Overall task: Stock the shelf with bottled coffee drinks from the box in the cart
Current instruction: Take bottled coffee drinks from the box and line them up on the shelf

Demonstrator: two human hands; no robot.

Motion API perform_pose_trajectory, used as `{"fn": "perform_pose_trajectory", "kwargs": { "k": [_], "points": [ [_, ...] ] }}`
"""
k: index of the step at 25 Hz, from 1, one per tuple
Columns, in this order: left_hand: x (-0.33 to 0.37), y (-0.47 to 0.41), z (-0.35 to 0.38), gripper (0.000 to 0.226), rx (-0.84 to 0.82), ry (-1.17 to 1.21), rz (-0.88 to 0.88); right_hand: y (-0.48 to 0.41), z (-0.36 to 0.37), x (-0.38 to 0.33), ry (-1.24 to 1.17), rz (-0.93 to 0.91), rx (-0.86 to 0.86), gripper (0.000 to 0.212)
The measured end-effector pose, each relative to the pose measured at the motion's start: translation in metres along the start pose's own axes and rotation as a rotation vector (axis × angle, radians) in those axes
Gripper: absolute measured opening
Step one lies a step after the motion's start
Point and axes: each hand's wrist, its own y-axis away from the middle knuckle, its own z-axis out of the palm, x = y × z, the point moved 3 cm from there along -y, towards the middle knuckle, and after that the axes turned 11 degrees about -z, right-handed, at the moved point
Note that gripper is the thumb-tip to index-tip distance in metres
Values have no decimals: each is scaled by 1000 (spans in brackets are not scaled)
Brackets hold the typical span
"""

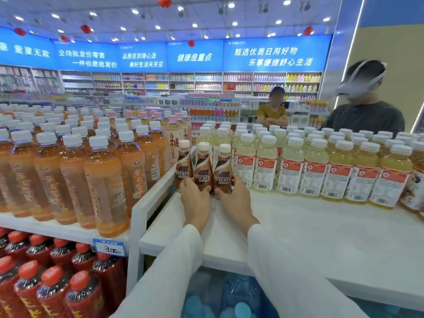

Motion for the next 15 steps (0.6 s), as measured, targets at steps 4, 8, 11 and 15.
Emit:
{"fn": "perform_pose_trajectory", "kwargs": {
  "k": [4,8,11,15],
  "points": [
    [0,-4,1,42,20,15,-9,-1,6,4,4,-30,23,52],
    [1,-6,3,42,33,19,-20,-2,6,5,-17,-37,24,50],
    [0,-6,3,43,35,31,-24,-3,6,6,-16,-50,21,50],
    [-2,-9,5,44,37,39,-27,-4,8,6,-15,-47,20,50]
  ]
}}
